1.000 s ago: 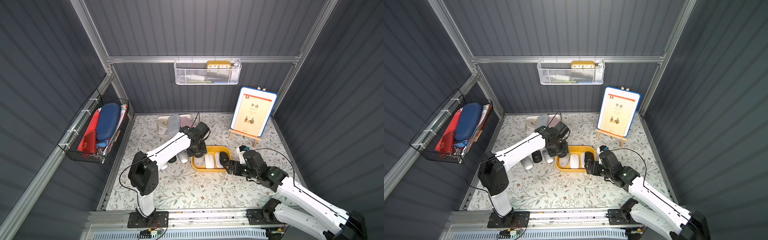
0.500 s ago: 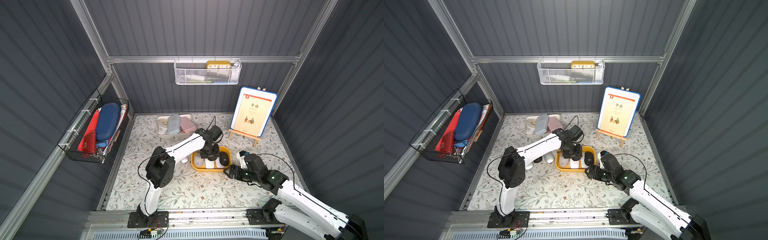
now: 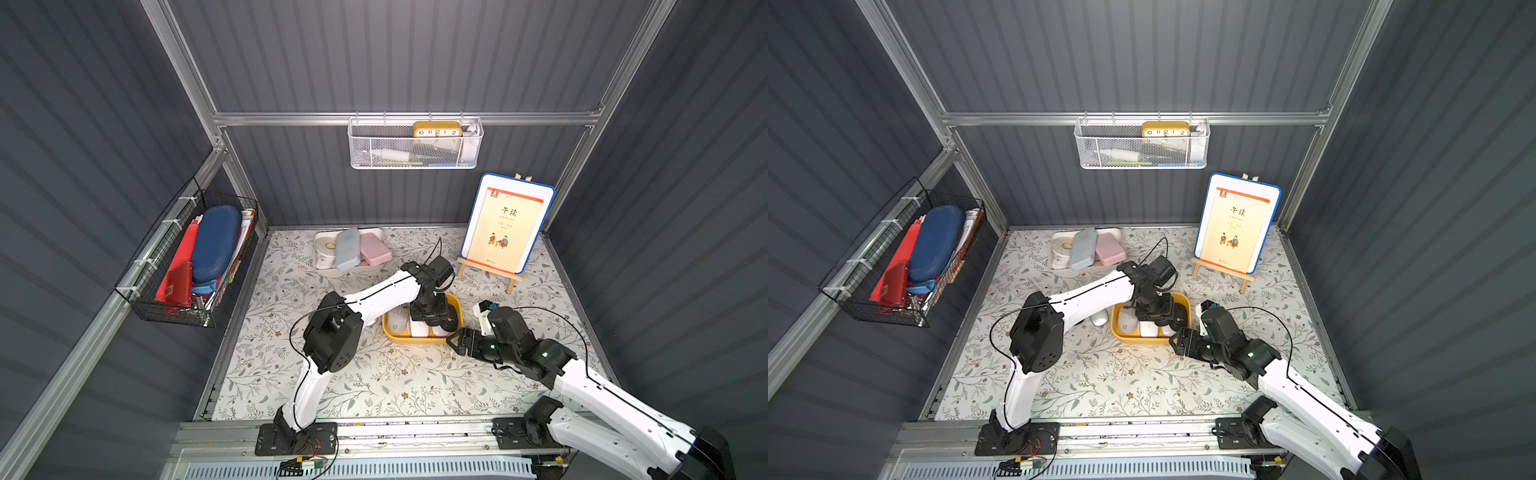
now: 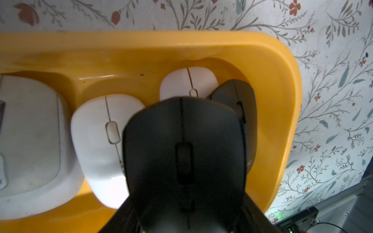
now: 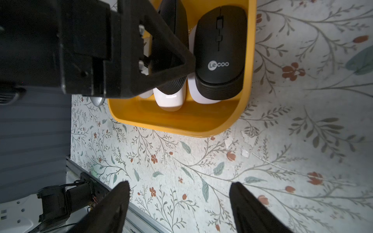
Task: Put the mouse in the storage box
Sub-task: Place the mouse in the storage box.
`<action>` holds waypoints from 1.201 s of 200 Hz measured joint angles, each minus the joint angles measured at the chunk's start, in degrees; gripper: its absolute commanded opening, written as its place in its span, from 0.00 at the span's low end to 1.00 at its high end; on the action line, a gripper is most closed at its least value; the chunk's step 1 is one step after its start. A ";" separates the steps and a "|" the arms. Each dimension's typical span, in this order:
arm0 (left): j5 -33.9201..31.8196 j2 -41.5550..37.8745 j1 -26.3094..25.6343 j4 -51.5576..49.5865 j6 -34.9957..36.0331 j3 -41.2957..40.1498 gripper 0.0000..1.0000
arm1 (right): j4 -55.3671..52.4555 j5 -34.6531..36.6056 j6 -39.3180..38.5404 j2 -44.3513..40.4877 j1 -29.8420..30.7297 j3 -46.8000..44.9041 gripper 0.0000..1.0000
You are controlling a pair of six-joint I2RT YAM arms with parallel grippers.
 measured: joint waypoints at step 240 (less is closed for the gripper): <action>-0.39 1.22 -0.02 -3.06 0.02 -0.15 0.74 | 1.38 0.35 0.28 -1.05 0.00 -1.27 0.83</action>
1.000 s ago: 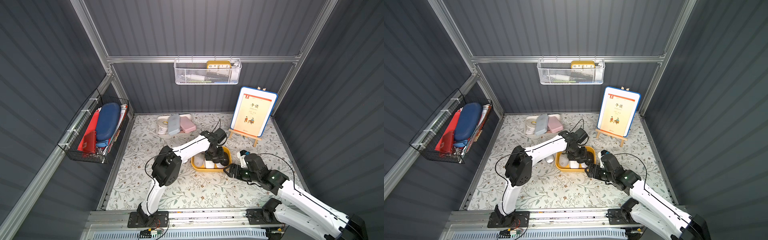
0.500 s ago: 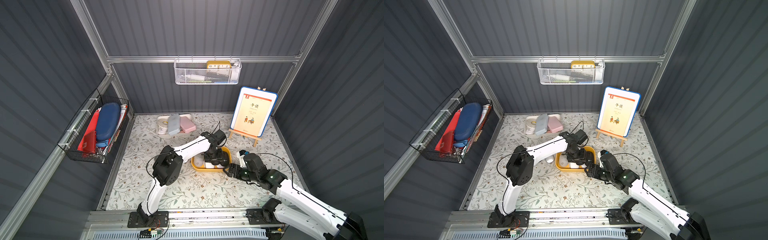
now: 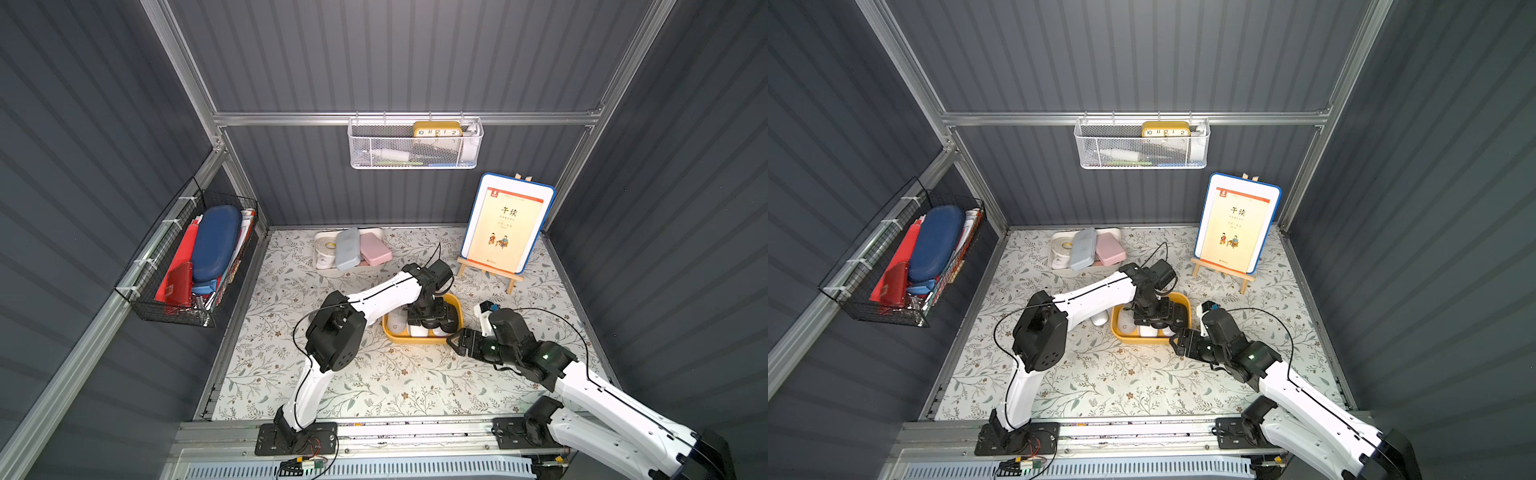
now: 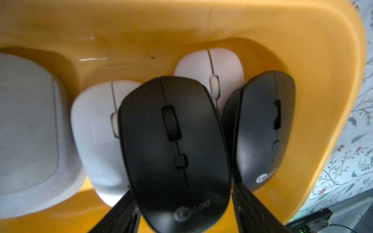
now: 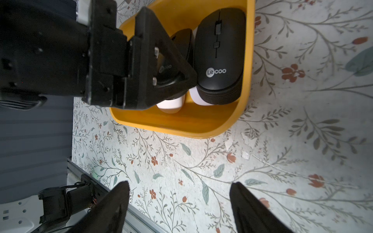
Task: Put the mouse in the storage box
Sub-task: Place the mouse in the storage box.
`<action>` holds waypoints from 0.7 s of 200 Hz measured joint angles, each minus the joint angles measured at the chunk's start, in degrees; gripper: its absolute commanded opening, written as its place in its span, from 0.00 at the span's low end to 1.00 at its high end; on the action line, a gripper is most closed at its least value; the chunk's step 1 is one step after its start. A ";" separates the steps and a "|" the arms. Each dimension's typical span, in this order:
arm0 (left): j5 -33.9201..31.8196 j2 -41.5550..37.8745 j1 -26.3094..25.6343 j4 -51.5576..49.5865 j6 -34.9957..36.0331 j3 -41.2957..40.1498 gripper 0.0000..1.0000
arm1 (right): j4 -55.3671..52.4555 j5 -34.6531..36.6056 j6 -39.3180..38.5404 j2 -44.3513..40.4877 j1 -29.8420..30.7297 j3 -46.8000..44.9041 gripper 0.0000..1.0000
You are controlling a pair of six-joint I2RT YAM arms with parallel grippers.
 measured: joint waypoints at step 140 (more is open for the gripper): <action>-8.85 -30.97 17.05 -6.40 -6.73 -18.01 0.77 | 0.59 -5.11 -1.77 3.69 0.00 1.68 0.83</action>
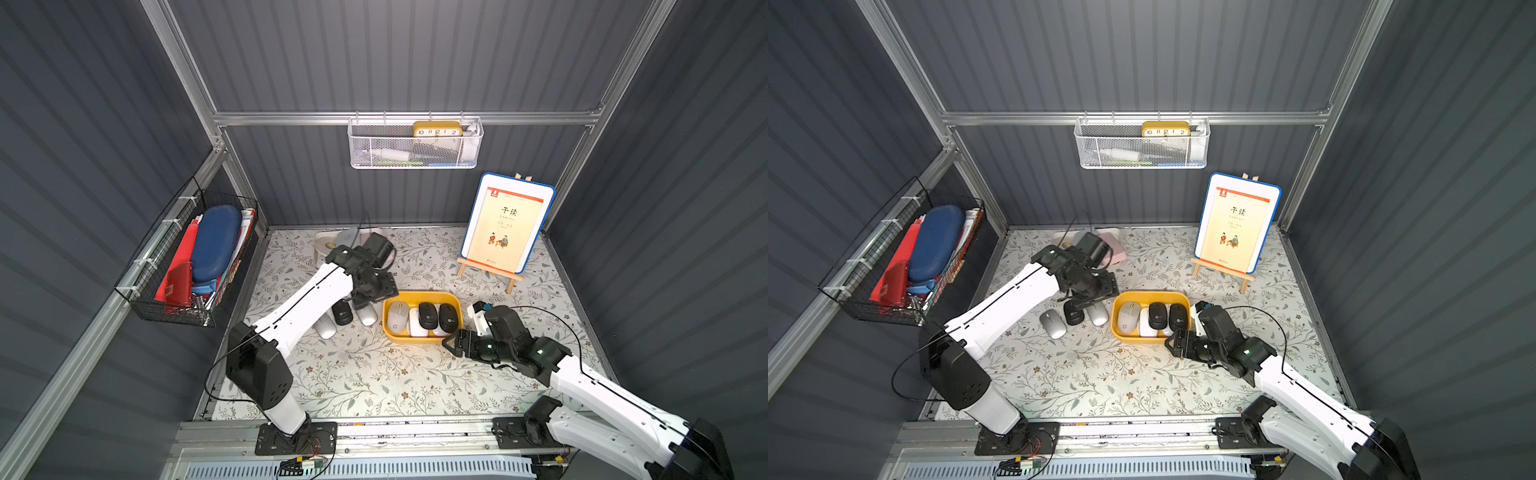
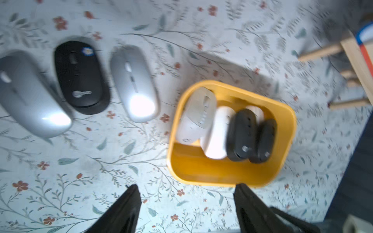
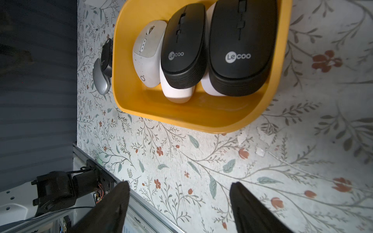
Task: Put the mouse in the storage box
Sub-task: Place the mouse in the storage box, then pick up the mouse from the center of the board.
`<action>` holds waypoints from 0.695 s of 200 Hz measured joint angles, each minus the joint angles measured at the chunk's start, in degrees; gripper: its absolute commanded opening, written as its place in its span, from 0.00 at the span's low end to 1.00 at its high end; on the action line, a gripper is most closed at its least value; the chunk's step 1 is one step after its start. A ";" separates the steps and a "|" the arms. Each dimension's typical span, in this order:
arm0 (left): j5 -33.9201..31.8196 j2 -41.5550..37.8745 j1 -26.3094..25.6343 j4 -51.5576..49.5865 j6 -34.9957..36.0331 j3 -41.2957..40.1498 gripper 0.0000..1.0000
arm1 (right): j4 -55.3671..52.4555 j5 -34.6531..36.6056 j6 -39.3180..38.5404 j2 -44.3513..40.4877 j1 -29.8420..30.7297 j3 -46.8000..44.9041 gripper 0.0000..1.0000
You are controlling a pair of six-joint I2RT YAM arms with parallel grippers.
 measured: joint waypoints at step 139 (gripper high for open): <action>1.73 -5.16 27.39 8.04 -3.26 -18.58 0.78 | 9.05 -7.91 -7.26 19.41 13.92 11.82 0.82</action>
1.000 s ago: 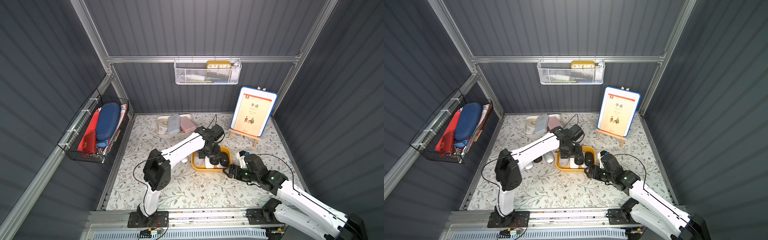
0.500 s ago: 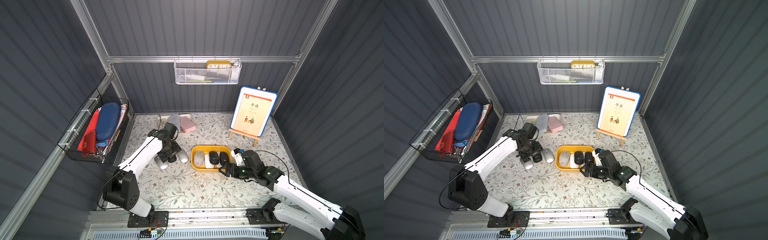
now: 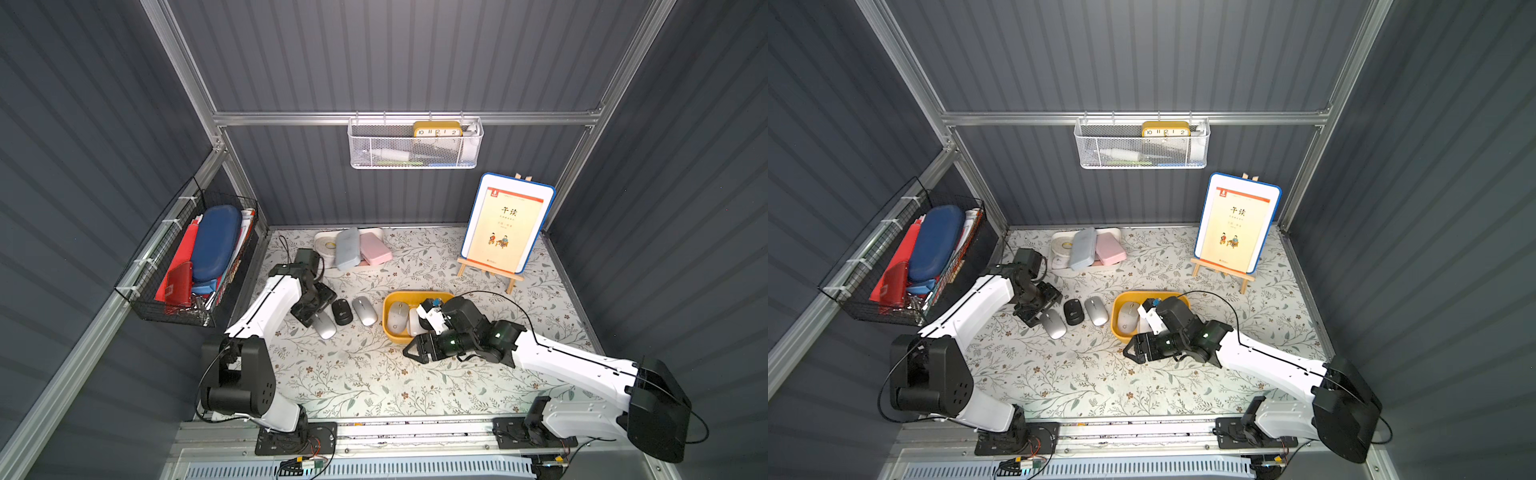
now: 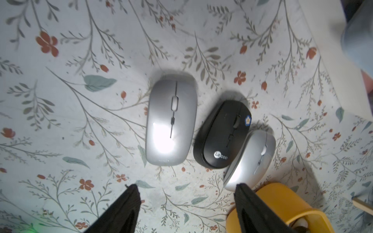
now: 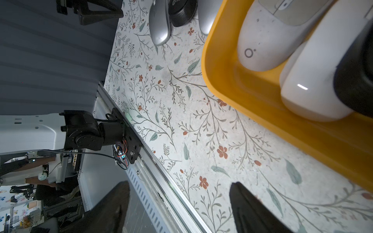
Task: Put the mouse in the storage box
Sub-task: Pick up the mouse from the center of the board.
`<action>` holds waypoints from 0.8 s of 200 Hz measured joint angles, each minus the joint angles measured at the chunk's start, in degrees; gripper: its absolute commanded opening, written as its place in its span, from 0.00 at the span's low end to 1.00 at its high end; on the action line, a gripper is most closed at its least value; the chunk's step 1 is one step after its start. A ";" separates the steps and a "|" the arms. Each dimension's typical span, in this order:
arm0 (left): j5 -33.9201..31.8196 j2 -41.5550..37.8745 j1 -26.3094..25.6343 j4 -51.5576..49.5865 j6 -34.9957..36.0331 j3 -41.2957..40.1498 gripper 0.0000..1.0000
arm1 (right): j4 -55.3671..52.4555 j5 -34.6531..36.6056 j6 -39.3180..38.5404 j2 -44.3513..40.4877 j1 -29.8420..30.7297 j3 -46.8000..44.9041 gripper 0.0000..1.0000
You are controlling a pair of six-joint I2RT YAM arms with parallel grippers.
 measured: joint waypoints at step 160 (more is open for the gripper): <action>3.76 11.87 1.29 1.79 10.23 -0.55 0.78 | -0.50 2.40 -1.70 -3.10 0.02 -1.60 0.83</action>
